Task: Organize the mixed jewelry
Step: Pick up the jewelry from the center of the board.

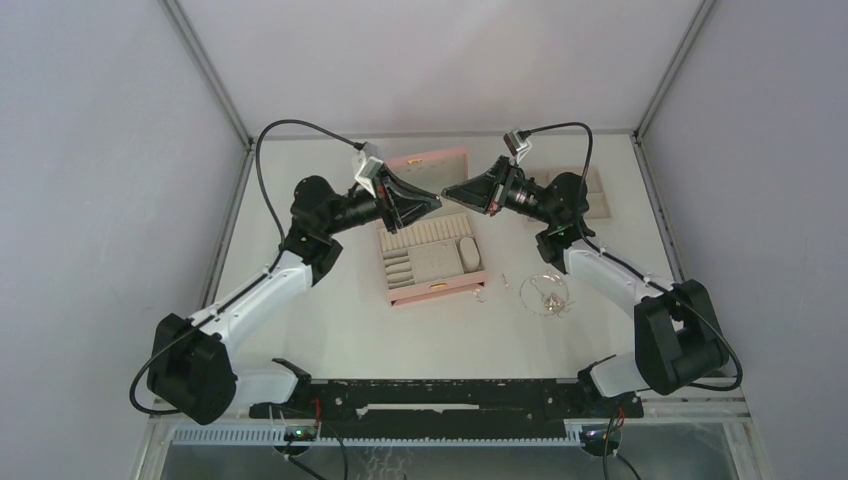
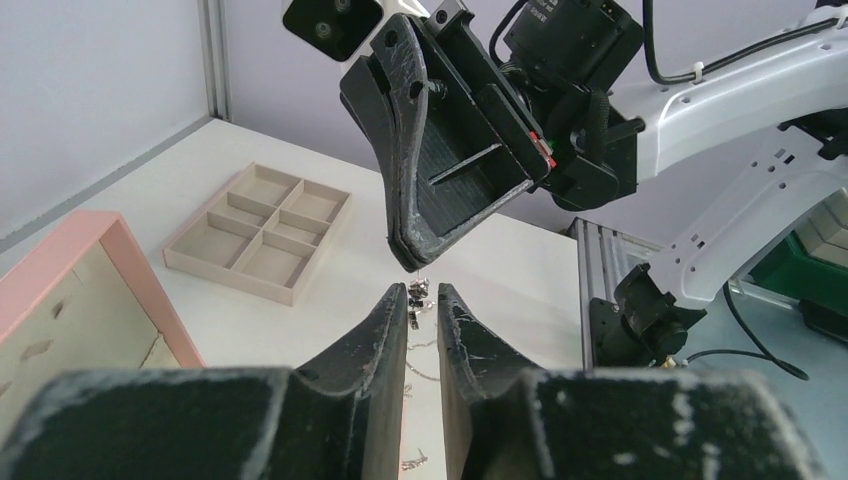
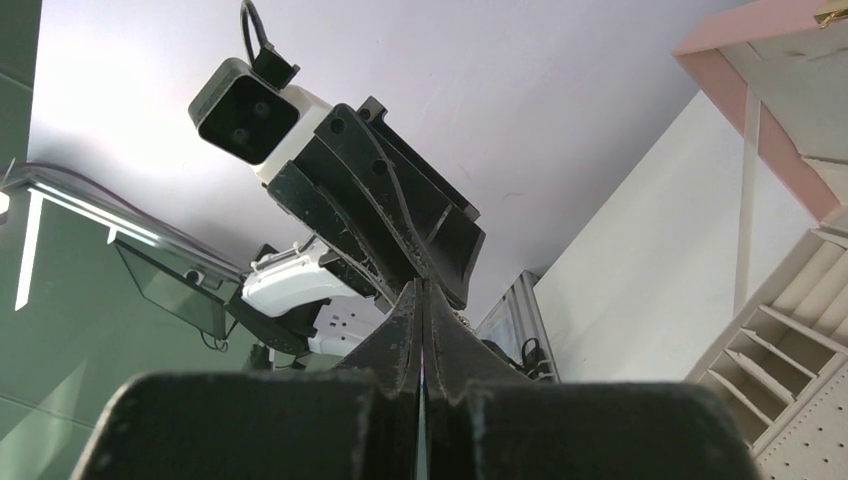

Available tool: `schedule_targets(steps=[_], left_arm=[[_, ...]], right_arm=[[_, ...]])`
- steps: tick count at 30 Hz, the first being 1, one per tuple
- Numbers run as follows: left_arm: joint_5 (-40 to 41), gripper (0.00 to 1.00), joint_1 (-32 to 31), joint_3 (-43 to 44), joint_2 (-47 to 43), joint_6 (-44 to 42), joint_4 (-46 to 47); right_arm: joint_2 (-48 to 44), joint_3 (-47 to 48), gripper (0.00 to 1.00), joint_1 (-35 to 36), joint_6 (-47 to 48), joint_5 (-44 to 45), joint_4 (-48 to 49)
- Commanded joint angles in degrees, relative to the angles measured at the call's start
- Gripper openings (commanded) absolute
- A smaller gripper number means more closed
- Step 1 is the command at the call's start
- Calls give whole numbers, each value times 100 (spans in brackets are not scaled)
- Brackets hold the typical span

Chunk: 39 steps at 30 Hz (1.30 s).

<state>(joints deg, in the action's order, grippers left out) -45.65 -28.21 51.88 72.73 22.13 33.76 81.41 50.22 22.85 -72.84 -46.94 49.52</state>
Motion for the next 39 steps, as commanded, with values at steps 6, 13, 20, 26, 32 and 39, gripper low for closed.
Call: schedule_targets(steps=[6, 13, 20, 26, 32, 39], left_arm=[[51, 22, -7, 241, -53, 169, 377], [46, 21, 9, 192, -74, 228, 438], [40, 13, 17, 166, -92, 239, 439], [28, 9, 23, 134, -109, 277, 439], [68, 0, 26, 142, -97, 324, 439], [137, 0, 51, 104, -130, 385, 439]], right_arm=[[7, 234, 0, -13, -11, -70, 167], [-6, 233, 0, -8, 16, -79, 124], [-27, 234, 0, 16, 20, -61, 111], [-18, 233, 0, 9, 13, -78, 125], [-4, 234, 0, 23, -21, -82, 197], [48, 230, 25, -28, -125, -70, 202]])
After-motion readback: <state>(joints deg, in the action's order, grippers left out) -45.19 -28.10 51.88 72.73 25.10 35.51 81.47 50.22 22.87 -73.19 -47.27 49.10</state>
